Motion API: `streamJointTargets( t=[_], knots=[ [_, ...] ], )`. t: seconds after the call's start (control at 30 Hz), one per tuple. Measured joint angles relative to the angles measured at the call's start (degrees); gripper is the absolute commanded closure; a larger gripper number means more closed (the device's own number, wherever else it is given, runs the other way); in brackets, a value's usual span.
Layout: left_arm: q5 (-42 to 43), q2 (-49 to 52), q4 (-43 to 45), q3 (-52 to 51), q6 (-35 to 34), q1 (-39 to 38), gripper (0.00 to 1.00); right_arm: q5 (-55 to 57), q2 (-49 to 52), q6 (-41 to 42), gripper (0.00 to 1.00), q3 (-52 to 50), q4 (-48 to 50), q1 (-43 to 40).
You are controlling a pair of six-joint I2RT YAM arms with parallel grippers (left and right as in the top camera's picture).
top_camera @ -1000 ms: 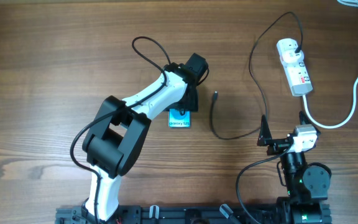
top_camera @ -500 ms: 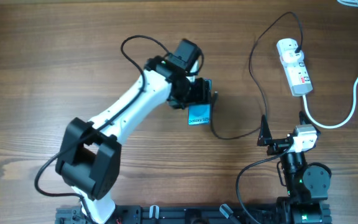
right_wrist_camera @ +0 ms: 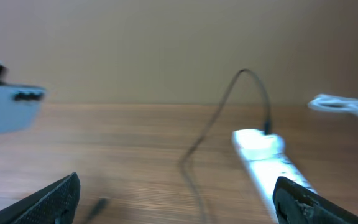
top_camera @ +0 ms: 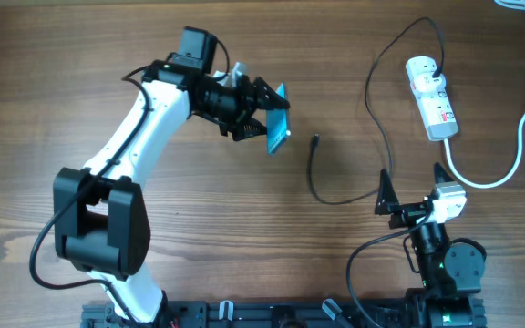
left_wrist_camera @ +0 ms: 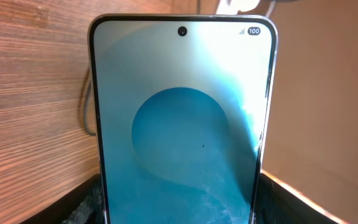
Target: Plug charger to phone and switch on socket
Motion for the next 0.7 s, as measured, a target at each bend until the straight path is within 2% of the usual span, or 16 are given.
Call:
streamJointTargets(
  t=[0.03, 0.07, 0.2, 0.27, 0.3, 0.33, 0.37, 0.4, 0.47, 0.5, 0.53, 0.57, 0.63, 0.7],
  knots=[
    [1.2, 0.0, 0.7, 0.0, -1.4, 0.9, 0.32, -2.4, 0.0, 4.8, 0.0, 0.0, 0.4, 0.0],
    [2.8, 0.0, 1.6, 0.0, -3.3, 1.8, 0.32, -8.9, 0.0, 16.7, 0.0, 0.0, 1.3, 0.0],
    [6.2, 0.0, 3.1, 0.0, -8.1, 3.1, 0.32, -22.2, 0.0, 60.5, 0.0, 0.0, 1.4, 0.0],
    [6.8, 0.0, 3.6, 0.0, -10.3, 3.4, 0.31, -26.1, 0.1, 73.1, 0.0, 0.0, 5.6, 0.0],
    [7.3, 0.0, 4.2, 0.0, -11.2, 3.5, 0.31, -28.5, 0.4, 75.3, 0.0, 0.1, 13.8, 0.0],
    [8.0, 0.0, 5.5, 0.0, -12.1, 3.6, 0.31, -31.5, 0.2, 76.4, 0.01, 0.3, 22.6, 0.0],
    [8.8, 0.0, 6.5, 0.0, -12.8, 3.6, 0.31, -33.3, 0.2, 77.4, 0.01, 0.3, 27.1, 0.0],
    [9.8, 0.0, 7.9, 0.0, -13.7, 3.7, 0.31, -34.8, 0.2, 78.1, 0.0, 0.3, 28.3, 0.0],
    [12.4, 0.0, 10.0, 0.0, -15.4, 3.8, 0.3, -38.2, 0.8, 78.2, 0.0, 2.8, 24.9, 0.0],
    [13.0, 0.0, 10.4, 0.0, -15.9, 3.8, 0.31, -41.4, 4.4, 75.4, 0.01, 10.3, 16.0, 0.0],
    [14.2, 0.0, 10.4, 0.0, -16.8, 4.0, 0.31, -42.4, 6.7, 73.0, 0.01, 14.0, 15.1, 0.0],
    [14.3, 0.0, 10.5, 0.0, -17.2, 4.3, 0.31, -43.3, 8.2, 69.5, 0.01, 18.9, 6.4, 0.0],
    [15.0, -0.1, 10.5, -0.1, -17.8, 5.3, 0.3, -44.7, 19.2, 57.0, 0.01, 36.3, -12.4, 0.0],
    [15.6, -0.1, 10.4, -0.1, -18.3, 6.6, 0.3, -41.7, 30.9, 41.4, 0.0, 55.2, -37.3, 0.0]
  ],
)
